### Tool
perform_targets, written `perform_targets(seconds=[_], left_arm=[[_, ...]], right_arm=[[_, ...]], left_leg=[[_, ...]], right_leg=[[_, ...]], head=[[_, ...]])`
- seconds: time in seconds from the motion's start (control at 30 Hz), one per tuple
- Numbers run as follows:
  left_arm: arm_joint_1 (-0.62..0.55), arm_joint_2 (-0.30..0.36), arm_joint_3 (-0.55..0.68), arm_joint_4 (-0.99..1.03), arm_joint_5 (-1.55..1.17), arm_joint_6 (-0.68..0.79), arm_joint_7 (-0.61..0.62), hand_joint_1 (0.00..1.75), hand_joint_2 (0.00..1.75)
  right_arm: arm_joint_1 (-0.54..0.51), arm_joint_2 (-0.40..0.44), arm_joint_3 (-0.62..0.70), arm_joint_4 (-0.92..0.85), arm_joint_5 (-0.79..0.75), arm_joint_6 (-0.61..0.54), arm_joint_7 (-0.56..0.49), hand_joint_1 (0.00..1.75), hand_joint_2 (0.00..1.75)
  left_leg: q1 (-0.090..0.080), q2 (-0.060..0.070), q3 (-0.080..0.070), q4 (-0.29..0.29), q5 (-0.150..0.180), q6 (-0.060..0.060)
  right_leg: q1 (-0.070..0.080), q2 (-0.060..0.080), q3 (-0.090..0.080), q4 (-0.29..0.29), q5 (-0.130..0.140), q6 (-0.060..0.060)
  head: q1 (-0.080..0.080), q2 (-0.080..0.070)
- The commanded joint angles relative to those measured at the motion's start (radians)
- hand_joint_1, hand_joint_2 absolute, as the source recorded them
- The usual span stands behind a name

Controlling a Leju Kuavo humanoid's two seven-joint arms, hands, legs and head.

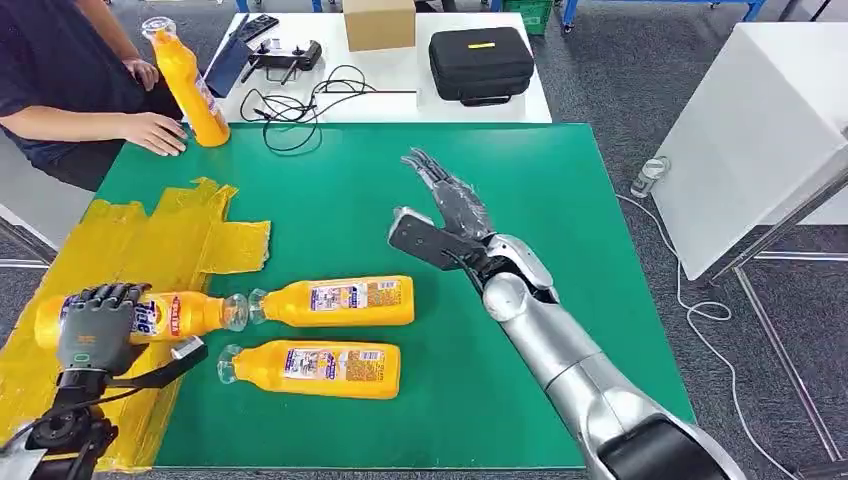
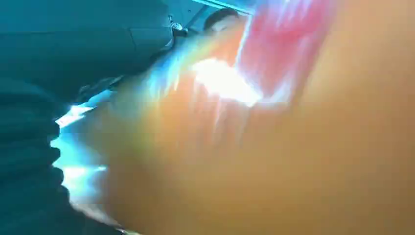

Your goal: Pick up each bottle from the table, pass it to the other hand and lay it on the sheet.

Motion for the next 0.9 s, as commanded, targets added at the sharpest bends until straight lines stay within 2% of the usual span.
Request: perform_targets(seconds=[0.03, 0.2, 0.47, 0.53, 0.6, 0.67, 0.73, 0.77, 0.87, 0.9], left_arm=[[-0.038, -0.063, 0.057, 0.025, 0.000, -0.002, -0.014, 0.00, 0.00], [-0.033, -0.057, 0.037, 0.003, -0.001, -0.002, -0.007, 0.00, 0.00], [-0.038, -0.070, 0.110, -0.003, 0.010, -0.002, -0.019, 0.00, 0.00], [-0.040, -0.088, 0.203, -0.026, 0.039, -0.002, -0.061, 0.00, 0.00], [-0.049, -0.123, 0.359, -0.069, 0.062, -0.002, -0.141, 0.00, 0.00], [-0.094, -0.172, 0.607, -0.087, 0.136, -0.002, -0.310, 0.00, 0.00], [-0.181, -0.206, 0.900, -0.061, 0.220, -0.002, -0.546, 0.00, 0.00], [-0.207, -0.204, 0.937, -0.043, 0.271, -0.002, -0.586, 0.00, 0.00], [-0.207, -0.204, 0.937, -0.043, 0.271, -0.002, -0.586, 0.00, 0.00], [-0.216, -0.199, 0.912, -0.038, 0.363, -0.002, -0.586, 0.00, 0.00]], right_arm=[[-0.064, 0.012, 0.039, 0.075, -0.004, 0.015, 0.017, 0.00, 0.00], [-0.064, 0.005, 0.040, 0.076, -0.009, 0.022, 0.014, 0.00, 0.00], [-0.060, 0.006, 0.054, 0.080, -0.018, 0.029, 0.017, 0.00, 0.00], [-0.057, 0.004, 0.059, 0.080, -0.022, 0.030, 0.019, 0.00, 0.00], [-0.053, 0.005, 0.067, 0.083, -0.025, 0.031, 0.022, 0.00, 0.00], [-0.050, 0.009, 0.074, 0.089, -0.028, 0.029, 0.025, 0.00, 0.00], [-0.048, 0.009, 0.084, 0.095, -0.029, 0.031, 0.027, 0.00, 0.00], [-0.048, 0.009, 0.091, 0.099, -0.025, 0.034, 0.028, 0.00, 0.00], [-0.048, 0.009, 0.091, 0.099, -0.025, 0.034, 0.028, 0.00, 0.00], [-0.049, 0.009, 0.096, 0.103, -0.022, 0.039, 0.029, 0.00, 0.00]], left_leg=[[0.000, -0.002, 0.001, 0.000, 0.000, -0.001], [0.001, -0.002, 0.002, 0.001, -0.001, -0.001], [0.001, -0.002, 0.003, 0.000, -0.001, -0.001], [0.001, -0.001, 0.002, 0.001, -0.001, -0.001], [0.001, -0.002, 0.002, 0.001, -0.001, -0.001], [0.002, -0.003, 0.001, 0.001, -0.001, -0.001], [0.002, -0.002, 0.000, 0.001, 0.000, -0.001], [0.002, -0.003, 0.001, 0.002, -0.001, -0.001], [0.001, 0.000, 0.002, 0.000, 0.000, -0.001], [0.001, -0.001, 0.003, 0.000, -0.001, -0.001]], right_leg=[[0.000, -0.003, 0.002, 0.000, -0.001, 0.001], [0.001, -0.004, 0.003, 0.000, -0.001, 0.001], [0.001, -0.003, 0.004, 0.000, -0.002, 0.001], [0.001, -0.003, 0.003, 0.000, -0.001, 0.001], [0.001, -0.003, 0.003, 0.000, -0.001, 0.001], [0.002, -0.004, 0.003, 0.000, -0.001, 0.001], [0.002, -0.004, 0.001, 0.000, -0.001, 0.001], [0.002, -0.005, 0.002, 0.000, -0.001, 0.001], [0.001, -0.002, 0.002, 0.000, 0.000, 0.001], [0.002, -0.002, 0.003, 0.000, -0.001, 0.001]], head=[[0.000, 0.000], [0.000, 0.000], [0.000, 0.000], [0.000, 0.000], [0.000, 0.000], [0.000, 0.000], [0.000, 0.000], [0.000, 0.000], [0.000, 0.000], [0.000, 0.000]])
